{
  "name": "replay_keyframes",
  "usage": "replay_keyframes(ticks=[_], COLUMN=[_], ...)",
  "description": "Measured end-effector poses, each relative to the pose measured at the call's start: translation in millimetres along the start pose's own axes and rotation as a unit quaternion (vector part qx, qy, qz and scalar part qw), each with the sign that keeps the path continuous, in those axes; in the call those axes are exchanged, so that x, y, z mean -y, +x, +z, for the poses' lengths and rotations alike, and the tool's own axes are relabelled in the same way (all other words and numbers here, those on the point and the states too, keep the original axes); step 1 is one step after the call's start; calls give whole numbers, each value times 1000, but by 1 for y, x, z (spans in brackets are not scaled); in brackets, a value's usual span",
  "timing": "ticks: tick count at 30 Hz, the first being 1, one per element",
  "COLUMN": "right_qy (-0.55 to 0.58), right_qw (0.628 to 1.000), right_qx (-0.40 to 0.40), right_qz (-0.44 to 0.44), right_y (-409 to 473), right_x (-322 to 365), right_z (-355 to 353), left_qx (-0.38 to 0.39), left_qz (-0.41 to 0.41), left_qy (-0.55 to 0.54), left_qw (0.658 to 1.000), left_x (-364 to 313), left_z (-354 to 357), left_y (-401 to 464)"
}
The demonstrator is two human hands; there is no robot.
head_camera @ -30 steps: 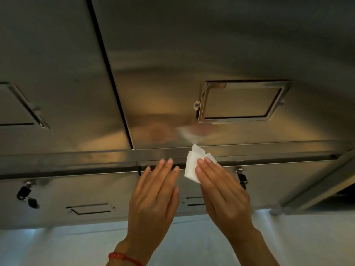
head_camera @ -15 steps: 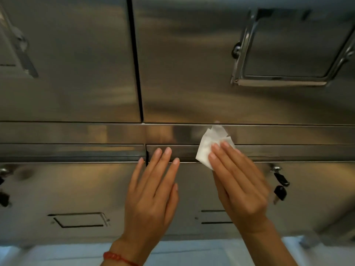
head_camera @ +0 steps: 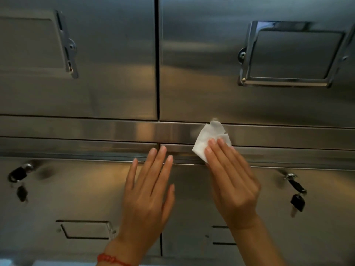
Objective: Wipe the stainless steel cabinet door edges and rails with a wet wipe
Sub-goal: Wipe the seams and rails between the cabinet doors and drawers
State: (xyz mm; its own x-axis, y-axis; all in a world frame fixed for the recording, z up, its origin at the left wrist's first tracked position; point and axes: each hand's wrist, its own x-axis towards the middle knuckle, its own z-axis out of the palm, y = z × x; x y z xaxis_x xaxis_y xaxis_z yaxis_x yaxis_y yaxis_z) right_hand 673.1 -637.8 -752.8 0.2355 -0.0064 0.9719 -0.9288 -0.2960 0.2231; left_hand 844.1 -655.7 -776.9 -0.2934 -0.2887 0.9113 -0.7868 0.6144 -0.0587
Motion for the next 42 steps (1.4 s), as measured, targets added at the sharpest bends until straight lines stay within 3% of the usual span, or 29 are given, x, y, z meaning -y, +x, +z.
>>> replay_keyframes(ticks=[6,30,42], right_qy=[-12,-52,-70], right_qw=[999,998,997], right_qx=[35,8,14], right_qz=[3,17,-27], right_y=[-4,-2,-9], right_x=[9,28,29], right_z=[6,25,42], left_qx=[42,13,5], left_qz=[-1,-15,0], left_qy=[22,38,41], left_qw=[999,999,999], left_x=[5,24,40], left_z=[6,14,23], left_y=[-4,3,1])
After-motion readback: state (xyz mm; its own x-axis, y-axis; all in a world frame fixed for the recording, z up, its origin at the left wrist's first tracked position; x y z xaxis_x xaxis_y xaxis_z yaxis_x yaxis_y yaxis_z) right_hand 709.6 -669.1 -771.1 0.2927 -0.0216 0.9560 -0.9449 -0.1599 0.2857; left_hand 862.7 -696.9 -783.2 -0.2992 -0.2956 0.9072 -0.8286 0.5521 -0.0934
